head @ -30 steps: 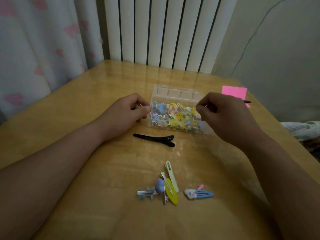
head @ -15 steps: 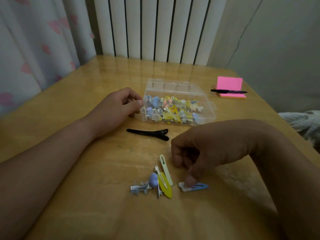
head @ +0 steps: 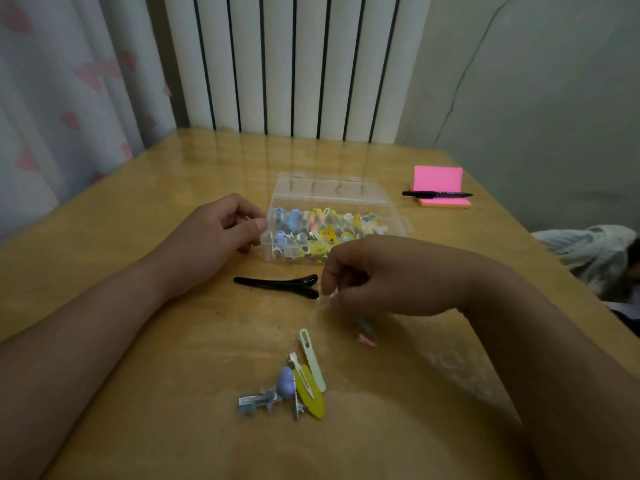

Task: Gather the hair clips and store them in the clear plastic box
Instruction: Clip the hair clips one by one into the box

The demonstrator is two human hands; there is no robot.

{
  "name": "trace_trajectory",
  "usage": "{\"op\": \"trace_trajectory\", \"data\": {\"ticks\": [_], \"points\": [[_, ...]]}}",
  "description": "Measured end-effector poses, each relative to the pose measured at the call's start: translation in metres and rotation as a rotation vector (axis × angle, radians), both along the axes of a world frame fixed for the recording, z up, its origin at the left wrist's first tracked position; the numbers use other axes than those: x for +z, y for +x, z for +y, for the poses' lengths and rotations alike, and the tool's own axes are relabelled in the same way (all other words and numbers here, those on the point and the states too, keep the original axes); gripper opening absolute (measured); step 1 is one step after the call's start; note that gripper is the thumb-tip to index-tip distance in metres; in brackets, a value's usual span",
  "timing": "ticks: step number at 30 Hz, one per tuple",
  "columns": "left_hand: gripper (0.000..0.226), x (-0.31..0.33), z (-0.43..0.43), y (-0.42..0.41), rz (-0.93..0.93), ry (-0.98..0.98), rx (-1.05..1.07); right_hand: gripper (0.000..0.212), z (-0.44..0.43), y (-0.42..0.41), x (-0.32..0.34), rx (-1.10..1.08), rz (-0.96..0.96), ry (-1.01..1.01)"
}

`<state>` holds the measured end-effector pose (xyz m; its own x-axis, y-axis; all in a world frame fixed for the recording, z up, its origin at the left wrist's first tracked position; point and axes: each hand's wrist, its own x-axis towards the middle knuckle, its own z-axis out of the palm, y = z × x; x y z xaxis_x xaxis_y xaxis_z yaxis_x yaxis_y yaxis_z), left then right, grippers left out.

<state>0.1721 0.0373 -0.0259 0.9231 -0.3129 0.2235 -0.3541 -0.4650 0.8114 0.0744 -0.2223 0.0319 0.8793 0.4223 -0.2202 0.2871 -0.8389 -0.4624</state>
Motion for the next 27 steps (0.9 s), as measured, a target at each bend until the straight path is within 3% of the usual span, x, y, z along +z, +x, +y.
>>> {"op": "trace_trajectory", "data": {"ticks": [5,9,11,13,18,27], "points": [[0.013,0.0,0.0,0.0,0.002,-0.011,-0.005,0.004,-0.003,0.005,0.0,-0.089,-0.104,0.333],[0.013,0.0,-0.001,0.0,0.006,-0.006,-0.007,0.005,-0.025,0.022,-0.005,-0.426,-0.494,0.581],[0.013,0.0,-0.001,0.001,0.006,-0.01,-0.006,0.009,-0.044,0.031,-0.011,-0.582,-0.649,0.542],[0.012,0.0,-0.001,0.001,0.013,-0.018,-0.003,0.009,-0.057,0.038,-0.019,-0.65,-0.675,0.476],[0.01,-0.002,0.001,0.003,0.022,-0.031,-0.013,0.016,-0.06,0.045,-0.034,-0.598,-0.644,0.266],[0.013,-0.002,-0.002,0.003,0.026,-0.041,-0.011,0.006,-0.052,0.048,-0.035,-0.514,-0.596,0.01]]}}
